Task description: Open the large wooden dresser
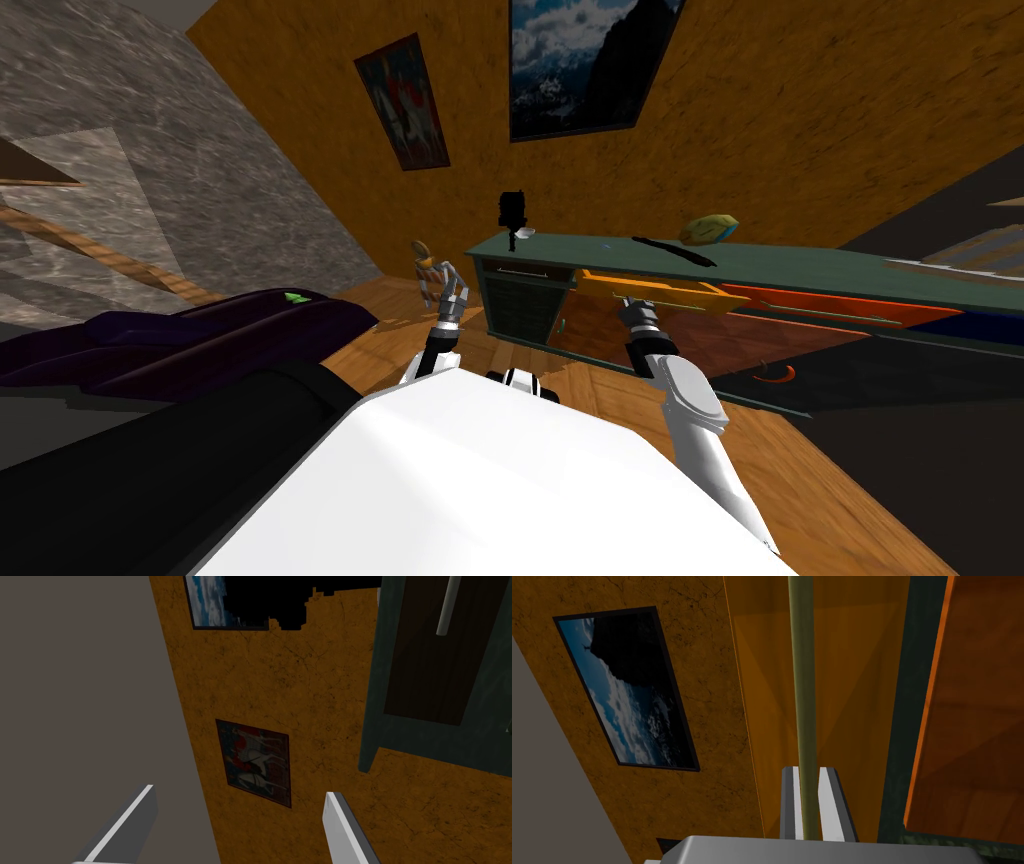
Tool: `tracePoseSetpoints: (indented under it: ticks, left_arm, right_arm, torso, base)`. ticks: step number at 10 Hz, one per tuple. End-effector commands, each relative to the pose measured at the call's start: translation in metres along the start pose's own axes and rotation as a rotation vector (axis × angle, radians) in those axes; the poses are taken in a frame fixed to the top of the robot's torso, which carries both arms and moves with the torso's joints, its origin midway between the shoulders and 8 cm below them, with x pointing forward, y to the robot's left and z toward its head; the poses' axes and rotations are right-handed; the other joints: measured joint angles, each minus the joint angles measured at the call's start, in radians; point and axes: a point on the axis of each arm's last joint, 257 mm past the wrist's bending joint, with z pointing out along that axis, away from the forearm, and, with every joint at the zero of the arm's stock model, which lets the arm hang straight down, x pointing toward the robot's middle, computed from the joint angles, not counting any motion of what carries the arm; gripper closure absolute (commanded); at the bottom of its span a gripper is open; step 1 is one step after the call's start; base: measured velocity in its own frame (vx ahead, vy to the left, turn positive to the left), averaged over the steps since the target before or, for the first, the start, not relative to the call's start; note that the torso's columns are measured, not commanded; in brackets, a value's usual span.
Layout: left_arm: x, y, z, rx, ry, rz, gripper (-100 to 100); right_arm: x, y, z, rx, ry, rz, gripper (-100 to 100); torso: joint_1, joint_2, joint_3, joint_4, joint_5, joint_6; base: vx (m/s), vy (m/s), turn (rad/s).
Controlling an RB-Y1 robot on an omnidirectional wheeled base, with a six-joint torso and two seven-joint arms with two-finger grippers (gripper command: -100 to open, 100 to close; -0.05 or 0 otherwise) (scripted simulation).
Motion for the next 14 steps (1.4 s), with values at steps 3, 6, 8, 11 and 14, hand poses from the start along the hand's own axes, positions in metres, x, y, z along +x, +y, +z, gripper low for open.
tracePoseSetpoints:
  ticks: [3,6,8,11,14]
  left_arm:
    - [0.000,0.000,0.000,0.000,0.000,0.000,0]
    - [0.000,0.000,0.000,0.000,0.000,0.000,0]
    - [0.000,0.000,0.000,0.000,0.000,0.000,0]
    - [0.000,0.000,0.000,0.000,0.000,0.000,0]
    - [0.000,0.000,0.000,0.000,0.000,0.000,0]
  right_arm:
    - [0.025,-0.018,0.011,-0.004,-0.014,0.002,-100]
    - [0.044,-0.035,0.020,-0.004,-0.020,0.003,-100]
    - [0.056,-0.049,0.025,-0.003,-0.023,0.005,-100]
    - [0.059,-0.050,0.026,-0.006,-0.023,0.005,0]
    - [0.059,-0.049,0.026,-0.008,-0.022,0.004,0]
  torso:
    - [0.001,-0.001,-0.001,-0.004,-0.001,0.000]
    - [0.001,0.002,0.001,-0.003,-0.001,0.000]
    - [0.000,0.001,0.001,-0.003,-0.002,0.000]
    - [0.000,0.002,0.001,-0.002,-0.001,0.000]
    - [0.001,0.002,0.001,-0.003,-0.001,0.000]
  base:
    - [-0.004,0.070,-0.021]
    - [-0.002,0.083,-0.025]
    - [-0.003,0.076,-0.024]
    - [-0.005,0.036,-0.012]
    - [0.000,0.000,0.000]
